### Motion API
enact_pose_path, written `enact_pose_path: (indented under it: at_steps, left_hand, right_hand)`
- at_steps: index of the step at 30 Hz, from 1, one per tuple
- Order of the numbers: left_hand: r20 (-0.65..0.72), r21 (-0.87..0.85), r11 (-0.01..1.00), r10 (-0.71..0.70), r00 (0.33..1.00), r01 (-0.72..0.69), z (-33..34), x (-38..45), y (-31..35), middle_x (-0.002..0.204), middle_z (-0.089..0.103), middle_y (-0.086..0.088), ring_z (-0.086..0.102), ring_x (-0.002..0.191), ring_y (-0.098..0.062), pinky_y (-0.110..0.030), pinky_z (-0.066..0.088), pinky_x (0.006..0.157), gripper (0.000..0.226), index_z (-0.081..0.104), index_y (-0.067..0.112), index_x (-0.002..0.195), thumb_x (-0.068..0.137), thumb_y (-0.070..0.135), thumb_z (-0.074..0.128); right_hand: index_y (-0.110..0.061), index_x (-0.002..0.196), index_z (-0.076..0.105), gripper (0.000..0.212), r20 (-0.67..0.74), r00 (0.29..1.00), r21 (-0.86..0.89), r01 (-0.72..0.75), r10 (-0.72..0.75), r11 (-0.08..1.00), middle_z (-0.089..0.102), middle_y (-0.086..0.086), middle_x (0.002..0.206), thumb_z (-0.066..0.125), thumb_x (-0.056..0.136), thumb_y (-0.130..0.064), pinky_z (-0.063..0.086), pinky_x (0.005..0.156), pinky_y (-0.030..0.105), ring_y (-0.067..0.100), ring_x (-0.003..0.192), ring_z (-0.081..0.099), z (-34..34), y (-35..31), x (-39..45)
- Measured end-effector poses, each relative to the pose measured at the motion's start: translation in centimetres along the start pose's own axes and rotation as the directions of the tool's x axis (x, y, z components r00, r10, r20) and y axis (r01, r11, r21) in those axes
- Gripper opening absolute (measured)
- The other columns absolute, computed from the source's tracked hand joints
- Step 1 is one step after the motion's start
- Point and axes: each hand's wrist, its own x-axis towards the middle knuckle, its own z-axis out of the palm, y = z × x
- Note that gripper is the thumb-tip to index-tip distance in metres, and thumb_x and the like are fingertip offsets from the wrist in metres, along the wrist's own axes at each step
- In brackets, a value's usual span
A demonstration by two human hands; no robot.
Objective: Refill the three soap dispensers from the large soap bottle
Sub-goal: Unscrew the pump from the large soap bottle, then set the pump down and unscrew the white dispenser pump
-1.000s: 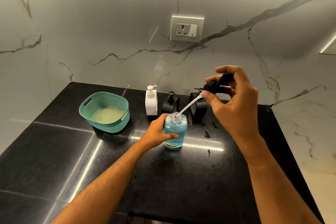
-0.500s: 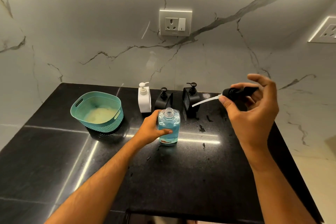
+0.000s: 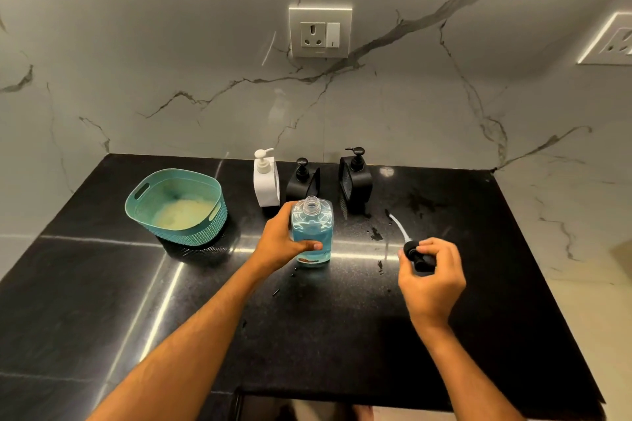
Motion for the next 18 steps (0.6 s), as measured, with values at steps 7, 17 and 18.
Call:
enact_pose_path:
  at_steps: [7,17,18]
  left_hand:
    - [-0.015,-0.030,0.999,-0.011,1.000,0.011,0.5,0.0,-0.3,0.126,0.064,0.023,0.059,0.116,0.014,-0.009,0.050,0.092,0.085,0.050,0.037,0.135,0.066,0.024,0.097]
    - [0.015,-0.052,0.998,-0.024,1.000,0.025,0.5,-0.1,-0.5,0.129,0.064,0.022,0.058,0.119,0.013,-0.008,0.049,0.093,0.089,0.049,0.037,0.137,0.065,0.018,0.098]
    - [0.018,-0.051,0.998,-0.024,1.000,0.025,0.5,-0.2,-0.6,0.130,0.064,0.022,0.058,0.120,0.013,-0.008,0.048,0.094,0.089,0.049,0.037,0.137,0.066,0.016,0.098]
  right_hand:
    - [-0.015,0.098,0.068,0.036,0.158,0.982,-0.128,-0.081,0.101,0.988,0.053,-0.007,0.104,0.086,0.071,-0.001,0.044,0.082,0.006,0.002,0.086,0.055,1.0,1.9,-4.0]
    - [-0.025,0.094,0.054,0.040,0.352,0.873,-0.405,-0.183,0.337,0.896,0.056,-0.011,0.083,0.087,0.071,-0.028,0.040,0.072,0.024,0.012,0.079,0.055,1.1,2.2,-5.6]
    - [-0.024,0.093,0.055,0.039,0.359,0.866,-0.419,-0.183,0.347,0.889,0.057,-0.011,0.082,0.087,0.072,-0.029,0.041,0.071,0.024,0.013,0.078,0.056,1.1,2.2,-5.6]
